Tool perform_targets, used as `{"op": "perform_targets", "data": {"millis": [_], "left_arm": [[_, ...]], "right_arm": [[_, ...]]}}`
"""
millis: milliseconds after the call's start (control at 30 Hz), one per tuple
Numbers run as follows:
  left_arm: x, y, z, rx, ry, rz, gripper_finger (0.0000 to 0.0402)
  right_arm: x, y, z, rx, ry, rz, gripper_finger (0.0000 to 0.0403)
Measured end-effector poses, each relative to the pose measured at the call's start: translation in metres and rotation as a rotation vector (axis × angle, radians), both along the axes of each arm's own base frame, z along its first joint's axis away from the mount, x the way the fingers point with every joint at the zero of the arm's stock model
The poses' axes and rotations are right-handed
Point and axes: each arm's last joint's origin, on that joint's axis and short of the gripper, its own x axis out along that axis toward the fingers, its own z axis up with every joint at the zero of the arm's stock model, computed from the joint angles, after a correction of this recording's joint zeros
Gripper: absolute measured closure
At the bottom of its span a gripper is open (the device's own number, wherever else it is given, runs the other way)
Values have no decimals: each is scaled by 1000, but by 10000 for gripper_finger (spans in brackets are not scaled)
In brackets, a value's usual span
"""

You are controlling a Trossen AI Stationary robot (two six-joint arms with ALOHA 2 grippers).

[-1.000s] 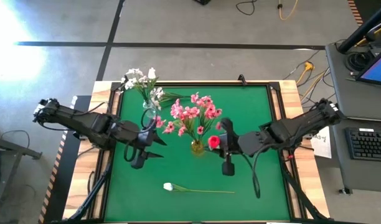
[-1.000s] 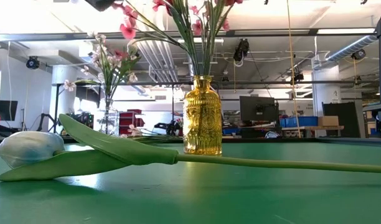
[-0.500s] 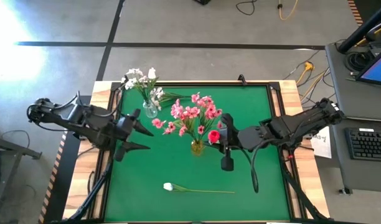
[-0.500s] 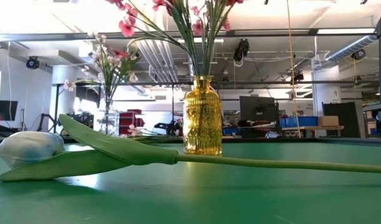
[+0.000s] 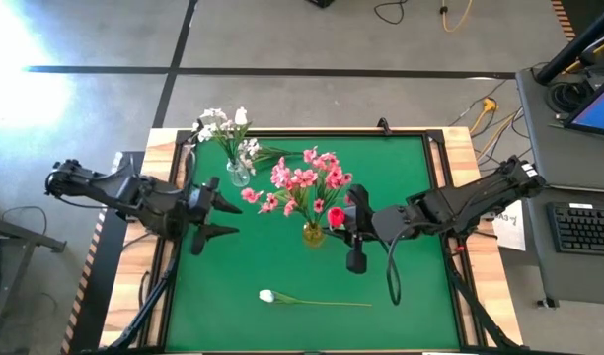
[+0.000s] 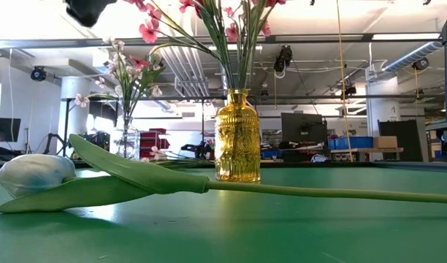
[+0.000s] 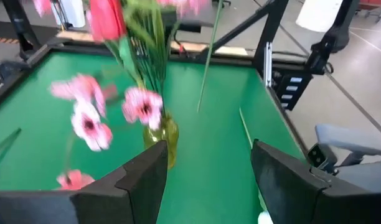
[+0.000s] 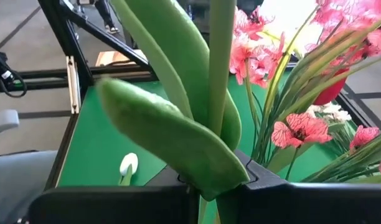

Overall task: Sort flowers into vase by color
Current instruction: Put the red tulip into the yellow vase

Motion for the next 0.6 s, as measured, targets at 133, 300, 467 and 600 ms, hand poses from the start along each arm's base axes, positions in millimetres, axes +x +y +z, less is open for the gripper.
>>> {"op": "perform_targets", "data": {"millis": [133, 300, 467, 600], "left_arm": [[6, -2, -28, 3, 29, -3, 186], [11, -4, -52, 2, 1, -6, 186], [16, -6, -74, 14, 11, -9, 186], [24, -8, -90, 29, -33, -19, 187]], "right_arm": [[2, -3, 4, 13, -33, -16, 385], [6, -13, 7, 44, -52, -61, 385], [9, -24, 6, 62, -50, -108, 385], [10, -28, 6, 55, -50, -118, 385]]}}
